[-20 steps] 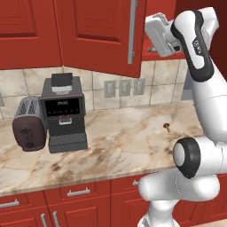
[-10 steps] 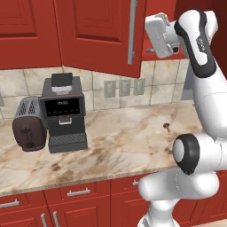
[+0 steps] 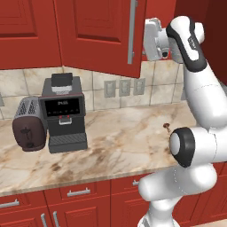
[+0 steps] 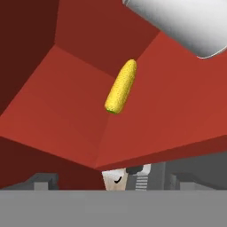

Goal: Pick the spray and sponge from the cabinet and place them on the counter.

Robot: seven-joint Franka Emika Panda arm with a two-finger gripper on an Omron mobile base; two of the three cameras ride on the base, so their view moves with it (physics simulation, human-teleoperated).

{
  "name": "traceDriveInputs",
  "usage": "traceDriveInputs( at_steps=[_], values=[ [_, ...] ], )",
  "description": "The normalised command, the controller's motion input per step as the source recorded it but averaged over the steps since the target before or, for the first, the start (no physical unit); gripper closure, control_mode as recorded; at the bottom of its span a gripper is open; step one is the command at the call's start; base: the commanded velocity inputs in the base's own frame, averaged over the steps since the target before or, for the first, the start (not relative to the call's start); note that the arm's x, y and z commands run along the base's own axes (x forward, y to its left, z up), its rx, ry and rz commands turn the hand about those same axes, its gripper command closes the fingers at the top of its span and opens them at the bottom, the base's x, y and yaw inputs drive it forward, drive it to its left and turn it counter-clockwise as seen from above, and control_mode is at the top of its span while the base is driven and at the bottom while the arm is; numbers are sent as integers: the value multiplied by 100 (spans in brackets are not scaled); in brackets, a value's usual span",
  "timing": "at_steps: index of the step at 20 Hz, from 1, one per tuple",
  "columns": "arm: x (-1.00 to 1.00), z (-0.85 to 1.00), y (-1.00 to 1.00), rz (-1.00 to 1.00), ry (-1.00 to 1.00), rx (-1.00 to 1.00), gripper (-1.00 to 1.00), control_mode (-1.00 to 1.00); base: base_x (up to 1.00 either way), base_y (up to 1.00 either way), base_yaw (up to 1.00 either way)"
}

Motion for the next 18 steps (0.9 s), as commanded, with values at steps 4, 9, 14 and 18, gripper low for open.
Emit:
traceDriveInputs(
  at_steps=[4, 9, 14, 18],
  values=[
    [1, 1, 29, 0, 2, 5, -100, -100, 0, 0, 0],
    [-1, 0, 24, 4, 6, 3, -100, -100, 0, 0, 0],
    [-12, 0, 21, 8, 8, 4, -100, -100, 0, 0, 0],
    [-12, 0, 14, 9, 8, 5, -100, -100, 0, 0, 0]
  ],
)
